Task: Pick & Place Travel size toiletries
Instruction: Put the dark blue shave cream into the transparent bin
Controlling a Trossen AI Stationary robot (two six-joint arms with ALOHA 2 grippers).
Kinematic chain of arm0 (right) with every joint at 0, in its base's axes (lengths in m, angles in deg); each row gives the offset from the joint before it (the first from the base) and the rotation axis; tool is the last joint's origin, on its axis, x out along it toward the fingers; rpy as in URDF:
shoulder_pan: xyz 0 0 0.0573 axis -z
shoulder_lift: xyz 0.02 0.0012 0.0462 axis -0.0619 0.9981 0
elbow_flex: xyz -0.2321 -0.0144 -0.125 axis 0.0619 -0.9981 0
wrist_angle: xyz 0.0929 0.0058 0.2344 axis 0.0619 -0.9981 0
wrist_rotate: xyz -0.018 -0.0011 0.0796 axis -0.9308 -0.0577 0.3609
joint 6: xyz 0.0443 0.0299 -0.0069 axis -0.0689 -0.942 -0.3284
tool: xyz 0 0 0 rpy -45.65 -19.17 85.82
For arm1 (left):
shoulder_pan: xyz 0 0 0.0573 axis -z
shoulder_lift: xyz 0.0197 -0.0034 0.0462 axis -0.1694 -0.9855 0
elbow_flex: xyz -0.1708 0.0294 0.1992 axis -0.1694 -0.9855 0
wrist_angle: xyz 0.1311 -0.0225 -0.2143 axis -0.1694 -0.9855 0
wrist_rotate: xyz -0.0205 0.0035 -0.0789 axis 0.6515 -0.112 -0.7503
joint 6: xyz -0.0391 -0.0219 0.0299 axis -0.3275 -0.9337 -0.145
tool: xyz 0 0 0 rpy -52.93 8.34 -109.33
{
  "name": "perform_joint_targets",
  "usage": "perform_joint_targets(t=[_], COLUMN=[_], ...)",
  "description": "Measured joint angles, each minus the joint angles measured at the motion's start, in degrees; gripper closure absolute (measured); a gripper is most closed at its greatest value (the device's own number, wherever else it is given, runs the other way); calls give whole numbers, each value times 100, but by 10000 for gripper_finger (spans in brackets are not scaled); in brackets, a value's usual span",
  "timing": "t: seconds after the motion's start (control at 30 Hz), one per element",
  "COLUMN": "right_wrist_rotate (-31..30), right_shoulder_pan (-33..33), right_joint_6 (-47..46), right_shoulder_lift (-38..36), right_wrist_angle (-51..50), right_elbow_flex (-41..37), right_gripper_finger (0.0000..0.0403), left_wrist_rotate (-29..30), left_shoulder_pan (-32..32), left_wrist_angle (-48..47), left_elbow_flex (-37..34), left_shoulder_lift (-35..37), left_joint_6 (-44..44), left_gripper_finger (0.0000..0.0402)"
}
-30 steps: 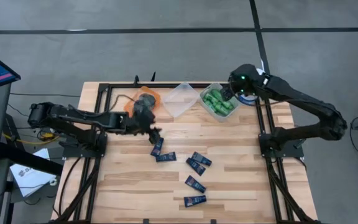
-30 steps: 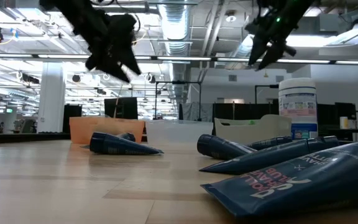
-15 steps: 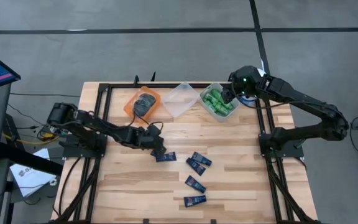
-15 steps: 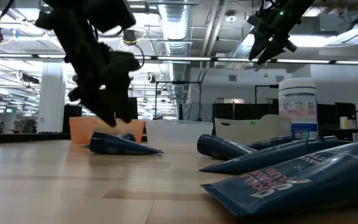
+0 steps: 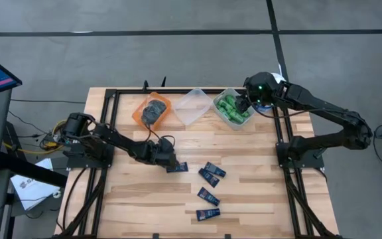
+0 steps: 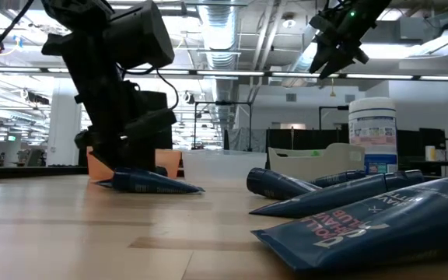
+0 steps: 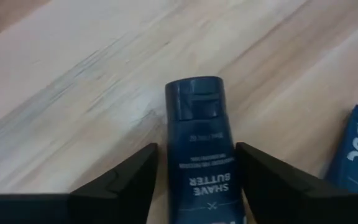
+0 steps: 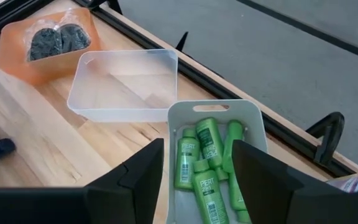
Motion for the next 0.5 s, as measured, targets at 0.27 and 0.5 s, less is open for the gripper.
perform_joint_targets(t=[0.27,0.5], right_wrist_rotate=[19,22], right_shoulder_pan=[-87,-87], right_joint_6=[-12,-17], right_shoulder_lift=[0,-13], right_wrist_angle=[-4,7], right_elbow_flex=[0,0], right_gripper_finger=[228,232], left_wrist_rotate=[-60,60], left_shoulder_pan=[-25,-161], left_wrist_angle=[39,50], left_elbow_flex=[-34,-33], left_shoulder_lift=[330,868], left_joint_6=[-72,-67], left_gripper_finger=[281,318])
